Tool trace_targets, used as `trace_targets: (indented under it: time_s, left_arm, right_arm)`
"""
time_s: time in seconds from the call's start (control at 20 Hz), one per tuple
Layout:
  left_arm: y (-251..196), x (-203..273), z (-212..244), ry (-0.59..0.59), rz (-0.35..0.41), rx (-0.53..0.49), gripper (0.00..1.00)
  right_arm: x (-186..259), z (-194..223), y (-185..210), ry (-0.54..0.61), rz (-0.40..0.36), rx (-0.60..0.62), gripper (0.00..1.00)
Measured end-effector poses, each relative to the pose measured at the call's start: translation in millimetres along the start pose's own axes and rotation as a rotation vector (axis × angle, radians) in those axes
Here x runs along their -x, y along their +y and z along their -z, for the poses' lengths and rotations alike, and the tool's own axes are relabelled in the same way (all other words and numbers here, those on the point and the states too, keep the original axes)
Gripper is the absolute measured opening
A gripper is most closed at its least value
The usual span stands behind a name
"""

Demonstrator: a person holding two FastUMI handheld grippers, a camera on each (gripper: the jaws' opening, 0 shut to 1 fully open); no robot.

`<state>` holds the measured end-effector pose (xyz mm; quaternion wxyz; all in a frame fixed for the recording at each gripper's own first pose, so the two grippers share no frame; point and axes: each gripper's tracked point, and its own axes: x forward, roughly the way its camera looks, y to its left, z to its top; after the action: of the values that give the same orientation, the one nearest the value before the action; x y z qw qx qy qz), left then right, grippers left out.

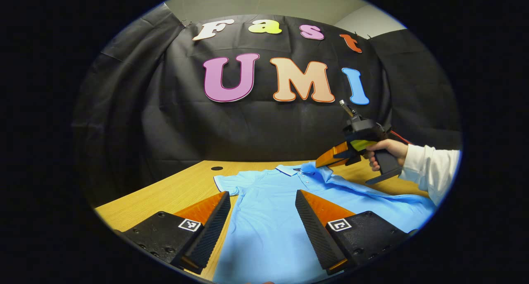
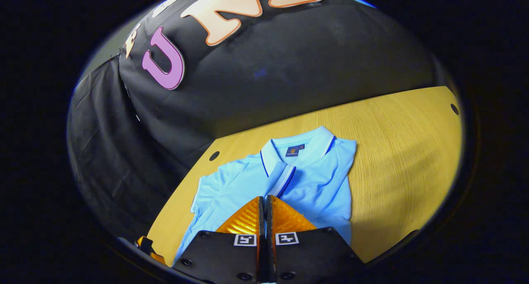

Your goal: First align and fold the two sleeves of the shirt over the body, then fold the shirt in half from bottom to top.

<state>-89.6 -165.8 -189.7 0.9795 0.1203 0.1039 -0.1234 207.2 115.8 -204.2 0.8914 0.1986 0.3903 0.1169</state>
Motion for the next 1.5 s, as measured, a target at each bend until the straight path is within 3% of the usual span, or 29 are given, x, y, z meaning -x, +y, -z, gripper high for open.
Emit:
trace_targets:
  time_s: [0.25, 0.4, 0.45, 0.5, 0.55, 0.6, 0.65, 1.0, 1.3, 1.5]
  left_arm:
    - [0, 0, 0, -0.002, 0.000, -0.001, 0.95]
    - [-1, -1, -1, -0.006, 0.004, 0.008, 0.95]
    - [1, 0, -2, -0.009, 0.008, 0.013, 0.95]
    - [1, -1, -3, -0.010, 0.011, 0.018, 0.95]
    - [4, -2, -3, -0.014, 0.011, 0.024, 0.95]
    - [8, -4, -6, -0.020, 0.006, 0.033, 0.95]
    - [14, -5, -9, -0.023, 0.001, 0.044, 0.94]
    - [80, -35, -40, -0.012, -0.022, 0.125, 0.94]
    - [110, -90, -26, 0.140, 0.018, 0.090, 0.94]
    - [108, -142, -14, 0.254, 0.083, 0.078, 0.95]
  right_arm:
    - [-8, 14, -1, 0.020, 0.000, 0.035, 0.02]
    - [-8, 14, 3, 0.008, -0.033, 0.086, 0.19]
    - [-3, 12, 9, 0.005, -0.050, 0.099, 0.12]
    - [6, 13, 16, 0.003, -0.061, 0.119, 0.41]
    - [12, 11, 19, -0.002, -0.062, 0.151, 0.56]
    - [16, 14, 21, -0.009, -0.064, 0.186, 0.92]
    - [21, 14, 24, -0.018, -0.064, 0.213, 0.98]
    - [101, 15, 46, -0.105, -0.128, 0.240, 0.98]
    - [186, 25, 22, -0.218, -0.096, 0.214, 0.98]
    - [225, 36, -9, -0.276, -0.026, 0.202, 0.97]
